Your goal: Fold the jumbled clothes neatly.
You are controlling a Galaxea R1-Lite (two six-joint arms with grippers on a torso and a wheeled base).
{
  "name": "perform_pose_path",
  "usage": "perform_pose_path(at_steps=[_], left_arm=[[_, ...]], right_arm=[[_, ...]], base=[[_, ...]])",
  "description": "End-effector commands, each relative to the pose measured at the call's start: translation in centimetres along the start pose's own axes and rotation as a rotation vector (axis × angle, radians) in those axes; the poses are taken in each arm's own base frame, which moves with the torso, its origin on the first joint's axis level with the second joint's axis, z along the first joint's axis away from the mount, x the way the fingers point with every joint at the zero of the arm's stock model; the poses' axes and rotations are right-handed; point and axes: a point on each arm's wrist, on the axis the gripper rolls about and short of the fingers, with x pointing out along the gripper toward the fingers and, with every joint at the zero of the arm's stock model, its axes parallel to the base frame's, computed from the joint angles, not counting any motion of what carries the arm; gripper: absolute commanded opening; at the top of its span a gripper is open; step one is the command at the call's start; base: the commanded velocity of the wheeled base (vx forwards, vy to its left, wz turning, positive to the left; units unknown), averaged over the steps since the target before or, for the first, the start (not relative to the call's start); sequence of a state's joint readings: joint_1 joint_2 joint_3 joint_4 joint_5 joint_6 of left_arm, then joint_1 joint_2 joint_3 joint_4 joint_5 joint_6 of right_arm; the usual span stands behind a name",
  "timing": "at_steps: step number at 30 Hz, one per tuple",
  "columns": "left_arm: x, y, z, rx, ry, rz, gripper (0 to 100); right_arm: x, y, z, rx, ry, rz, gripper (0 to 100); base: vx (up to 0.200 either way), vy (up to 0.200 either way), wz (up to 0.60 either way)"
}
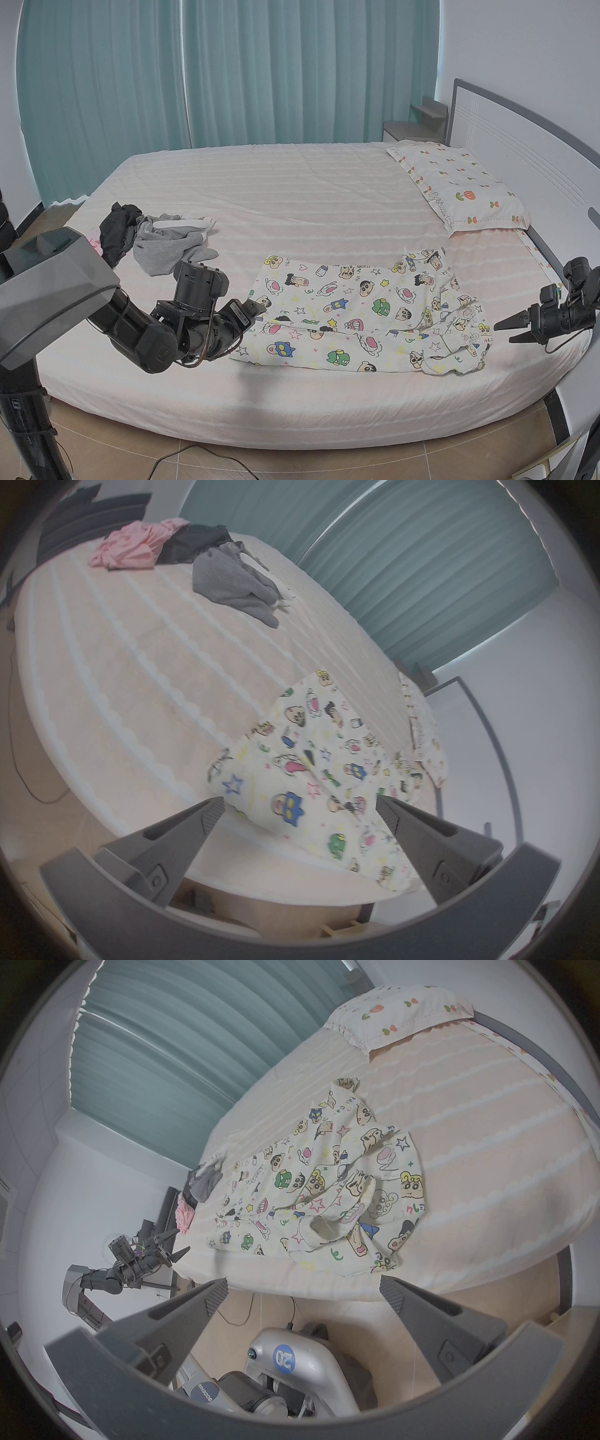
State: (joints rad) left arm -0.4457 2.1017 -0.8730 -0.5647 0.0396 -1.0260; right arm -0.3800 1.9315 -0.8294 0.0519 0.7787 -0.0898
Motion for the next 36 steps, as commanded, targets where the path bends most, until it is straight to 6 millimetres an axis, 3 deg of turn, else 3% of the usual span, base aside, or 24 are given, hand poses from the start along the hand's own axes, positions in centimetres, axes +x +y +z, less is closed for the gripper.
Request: perform_pose_path(at_steps=[1,7,13,23,30,36], left_arm=[[-0.7,-0.1,-1.3,-0.006,0.037,-0.031,100],[1.2,1.9,-2.6,-0.007,0.051,-0.025,100],[1.8,3.1,-3.4,-0.007,0.046,-0.042,100],[2.6,4.0,-4.2,-0.002,0.038,-0.062,100],[2.7,4.1,-4.5,0.003,0.035,-0.073,100],[2.6,4.2,-4.5,0.003,0.031,-0.079,100]], right_arm=[[-0.4,0.1,-2.2,0.038,0.003,0.016,100],[-0.1,0.2,-2.7,0.061,0.026,0.022,100],[1.1,0.6,-3.3,0.103,0.08,0.027,100],[4.8,0.8,-5.8,0.069,0.215,-0.091,100],[5.7,1.3,-5.7,0.108,0.226,-0.086,100],[7.4,2.1,-4.7,0.214,0.096,-0.187,100]], base=[[0.2,0.0,0.0],[0.2,0.0,0.0],[0.0,0.0,0.0],[0.0,0.0,0.0],[0.0,0.0,0.0],[0.0,0.0,0.0]])
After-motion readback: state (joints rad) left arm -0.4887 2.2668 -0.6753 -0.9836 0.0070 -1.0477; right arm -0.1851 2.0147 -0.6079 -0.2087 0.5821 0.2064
